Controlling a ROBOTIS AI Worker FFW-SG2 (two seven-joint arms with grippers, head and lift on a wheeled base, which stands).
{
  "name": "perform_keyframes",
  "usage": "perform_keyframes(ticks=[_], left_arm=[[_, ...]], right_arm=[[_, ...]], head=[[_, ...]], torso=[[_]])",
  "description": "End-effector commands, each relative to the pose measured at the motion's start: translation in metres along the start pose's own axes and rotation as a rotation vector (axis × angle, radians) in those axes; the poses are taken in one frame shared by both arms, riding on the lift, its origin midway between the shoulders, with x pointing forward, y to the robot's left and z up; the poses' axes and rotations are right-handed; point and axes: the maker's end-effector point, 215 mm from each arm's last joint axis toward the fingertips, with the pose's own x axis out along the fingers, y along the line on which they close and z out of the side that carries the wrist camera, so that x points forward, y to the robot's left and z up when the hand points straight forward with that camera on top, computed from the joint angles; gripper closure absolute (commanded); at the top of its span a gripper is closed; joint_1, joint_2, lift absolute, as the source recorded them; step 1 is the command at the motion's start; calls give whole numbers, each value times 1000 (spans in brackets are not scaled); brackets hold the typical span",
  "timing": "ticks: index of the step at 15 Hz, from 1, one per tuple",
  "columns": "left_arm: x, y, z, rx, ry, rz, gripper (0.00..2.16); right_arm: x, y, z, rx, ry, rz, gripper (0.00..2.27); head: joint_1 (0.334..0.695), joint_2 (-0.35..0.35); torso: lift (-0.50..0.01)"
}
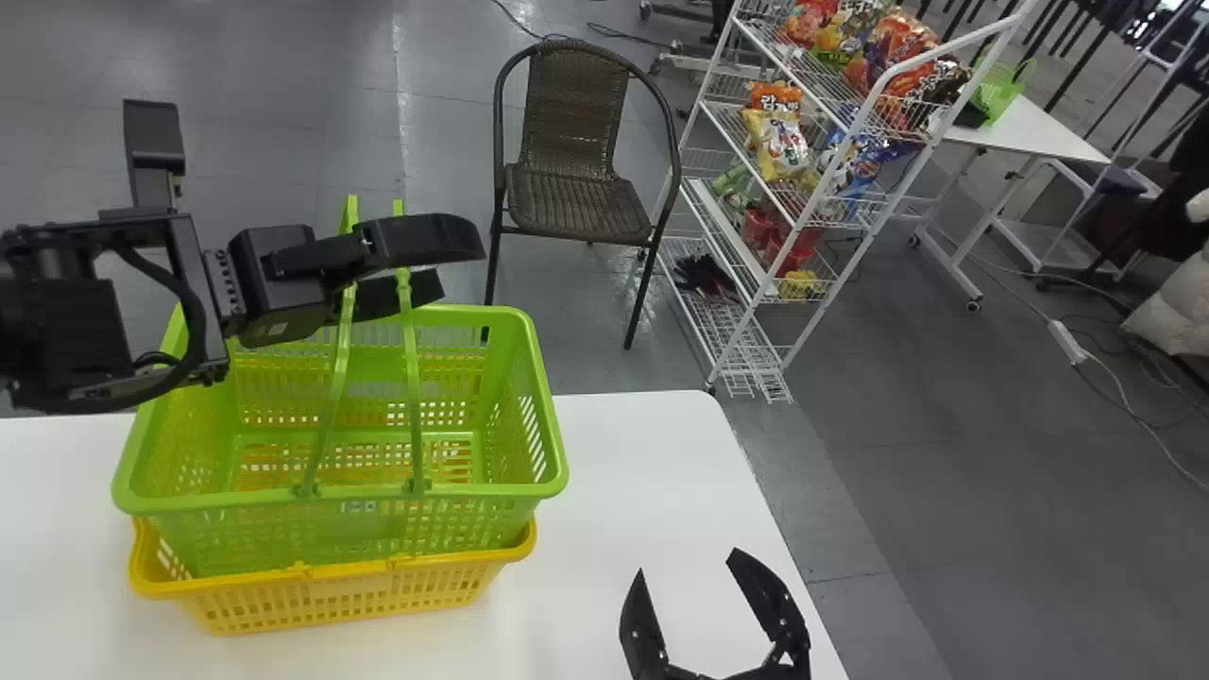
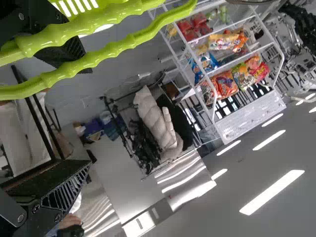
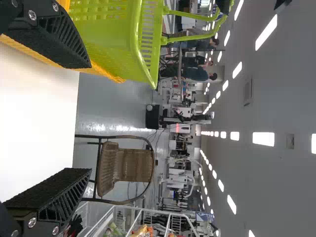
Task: Grasp handle with right gripper to insert into left gripper then lift and swing left to center
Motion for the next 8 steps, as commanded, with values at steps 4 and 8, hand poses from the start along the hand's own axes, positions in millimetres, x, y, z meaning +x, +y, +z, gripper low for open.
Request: perform_keyframes(ticks=[4,8], left_arm=[[2,-25,15,-1,31,-43,188],[-3,-37,32,-22,12,-85,188]], right_arm=[[0,0,-1,1,2,0,63],[-1,1,-3,2,5,1,63]], head=[[695,-350],[695,-350]], torso=[[0],[0]])
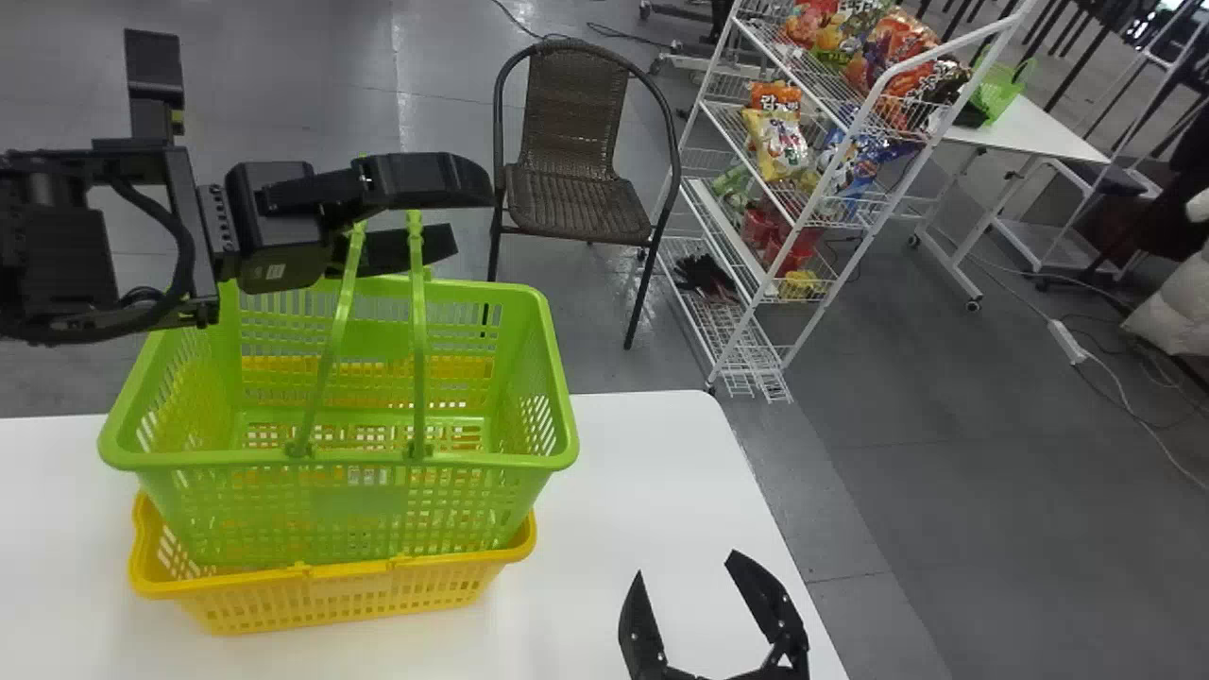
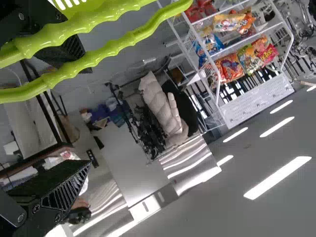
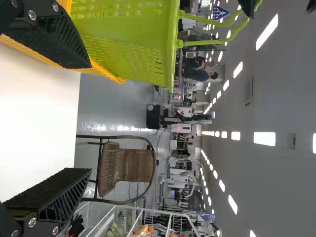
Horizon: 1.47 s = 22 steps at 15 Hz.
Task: Grasp handle with right gripper to insert into left gripper then lift and swing left to center
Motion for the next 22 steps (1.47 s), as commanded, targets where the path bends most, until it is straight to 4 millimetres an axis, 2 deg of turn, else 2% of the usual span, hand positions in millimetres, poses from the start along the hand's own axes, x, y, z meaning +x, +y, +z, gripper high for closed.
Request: perform_keyframes(ticks=[1,7,15,17,19,22], left_arm=[[-2,-7,10,-5,-11,-18,188],[-9,-26,43,22,-48,-37,184],[-24,-29,77,19,-92,-32,225],[-25,-27,79,19,-92,-26,370],[-25,-25,80,18,-95,-20,637],[-26,-23,81,21,-98,-16,1352]], right_arm=[[0,1,-1,1,1,1,63],[0,1,-1,1,4,1,63],[1,2,-1,2,3,4,63],[1,3,-1,3,3,5,63],[1,3,-1,3,3,5,63],[1,2,0,2,1,5,63]], head=[[695,-350],[695,-339],[695,-307],[695,-301],[695,-297],[695,-292]], torso=[[0],[0],[0],[0],[0],[0]])
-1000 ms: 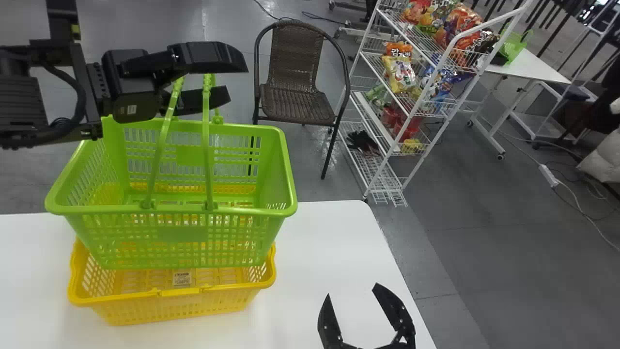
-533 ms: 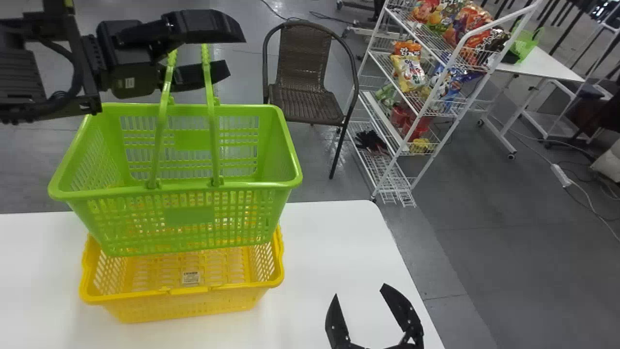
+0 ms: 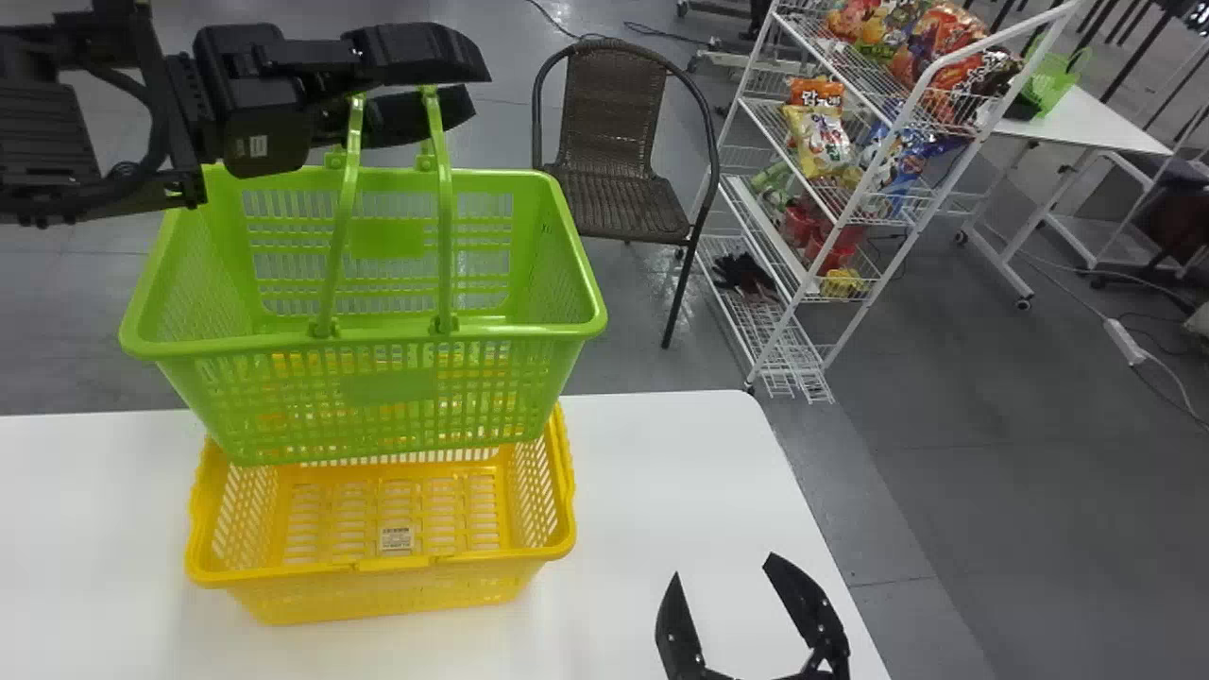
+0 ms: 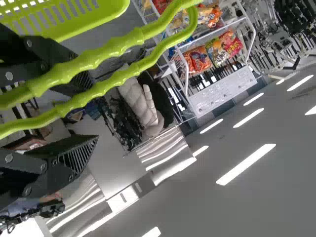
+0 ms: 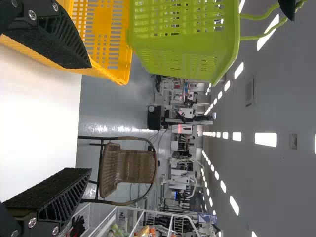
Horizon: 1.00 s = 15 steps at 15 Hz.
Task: Grasp handle with right gripper to insert into left gripper then lift and swing left to center
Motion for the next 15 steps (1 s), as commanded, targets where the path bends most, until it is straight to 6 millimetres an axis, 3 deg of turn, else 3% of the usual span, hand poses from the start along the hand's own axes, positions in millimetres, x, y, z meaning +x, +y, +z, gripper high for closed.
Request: perform_keyframes(ticks=[1,3,4,5,12,15], left_arm=[[0,0,2,3,-2,4,1440],[-2,1,1,3,0,7,1450],[-2,2,2,5,-3,11,1835],[-4,4,3,4,-2,18,1878],[-34,21,19,14,-29,78,1882],[-62,33,31,29,-41,122,1882]], right_arm=[[0,0,-1,0,1,1,63],[0,0,-1,0,1,1,63],[0,1,-1,0,3,3,63],[0,1,-1,0,3,3,63],[0,2,-2,2,4,5,63],[0,3,-2,3,4,7,63]], head=[[695,-292],[695,-291],[695,-290],[695,-288],[695,-259],[695,-243]], torso=[[0],[0],[0],[0],[0],[0]])
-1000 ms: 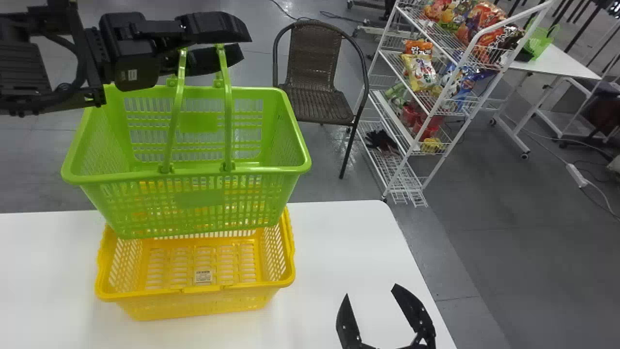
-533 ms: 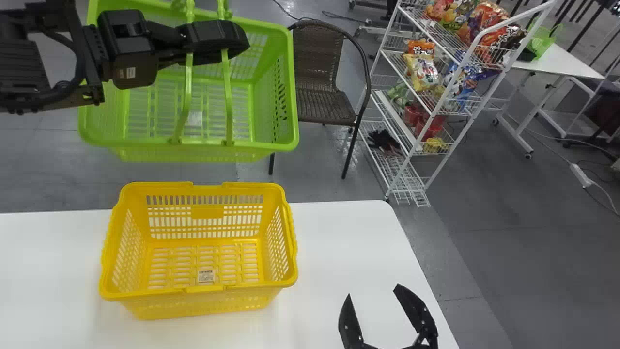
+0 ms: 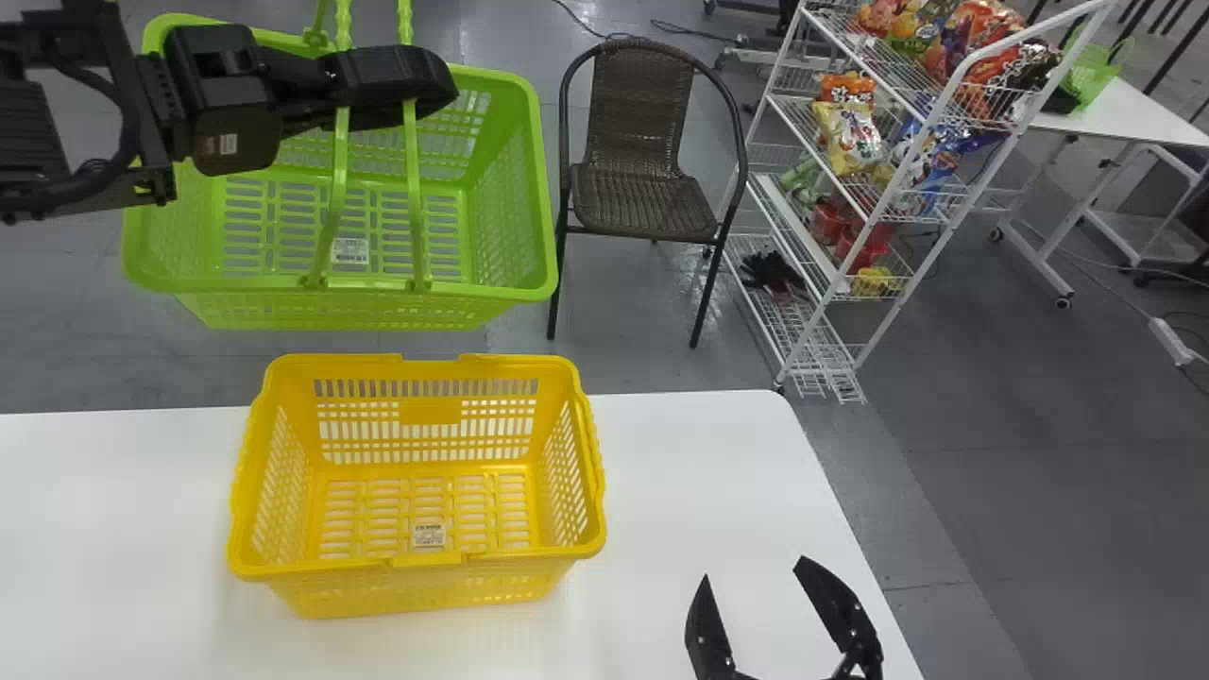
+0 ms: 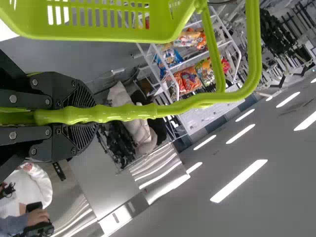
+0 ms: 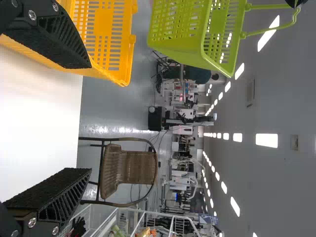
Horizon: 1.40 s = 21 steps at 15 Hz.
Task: Grasp handle with right gripper to insert into left gripper then lift and swing left to center
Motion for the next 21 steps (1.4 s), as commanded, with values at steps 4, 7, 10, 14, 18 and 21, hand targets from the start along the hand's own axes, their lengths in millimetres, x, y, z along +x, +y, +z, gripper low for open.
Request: perform_keyframes(ticks=[4,7,10,14,18,21], left_arm=[[-63,31,26,8,-35,86,1882],[-105,41,50,24,-79,132,1882],[-156,47,70,42,-110,183,1882],[-240,66,74,8,-177,240,1878],[-321,83,47,-68,-224,277,1878],[-366,87,15,-103,-226,310,1882]], right_arm=[[1,0,-2,0,13,4,63],[1,0,-2,1,16,4,63],[1,-1,-3,0,16,3,63],[0,0,-4,2,18,3,63],[1,3,-3,4,16,5,63],[1,5,-4,7,20,9,63]], head=[[695,-189],[695,-130],[695,-85],[695,1],[695,105],[695,157]], torso=[[0],[0],[0],[0],[0],[0]])
